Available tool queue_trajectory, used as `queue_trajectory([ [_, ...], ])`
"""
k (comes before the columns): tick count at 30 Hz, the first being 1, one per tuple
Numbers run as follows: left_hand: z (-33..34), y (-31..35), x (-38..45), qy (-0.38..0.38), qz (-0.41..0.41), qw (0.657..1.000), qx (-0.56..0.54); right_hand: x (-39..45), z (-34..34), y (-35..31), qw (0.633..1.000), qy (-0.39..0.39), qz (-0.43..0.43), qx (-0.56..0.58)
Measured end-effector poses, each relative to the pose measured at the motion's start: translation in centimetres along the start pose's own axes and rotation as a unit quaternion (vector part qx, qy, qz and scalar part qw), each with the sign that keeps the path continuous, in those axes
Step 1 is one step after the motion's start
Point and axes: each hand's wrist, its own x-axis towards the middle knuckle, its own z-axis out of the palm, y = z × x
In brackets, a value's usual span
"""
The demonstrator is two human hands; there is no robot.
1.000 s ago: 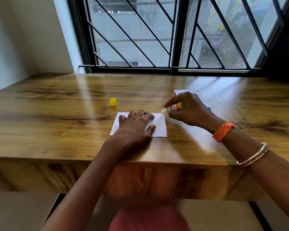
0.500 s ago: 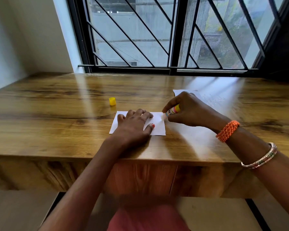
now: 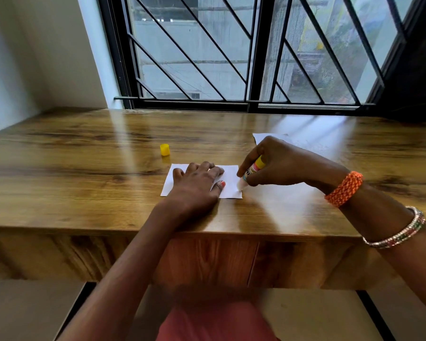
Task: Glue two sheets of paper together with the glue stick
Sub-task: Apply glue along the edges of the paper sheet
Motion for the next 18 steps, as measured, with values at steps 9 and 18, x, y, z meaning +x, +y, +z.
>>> queue_trajectory([
  [9,-0.4,0.3,0.1,-0.008,-0.007,1.000,-0.009,0.0,-1.3,0.1,0.989,-0.100,0.043,0.100],
  [18,-0.7,-0.7,0.6,-0.046,0.022,0.999,0.004,1.8,-1.9,3.8,0.901,0.023,0.109,0.420],
])
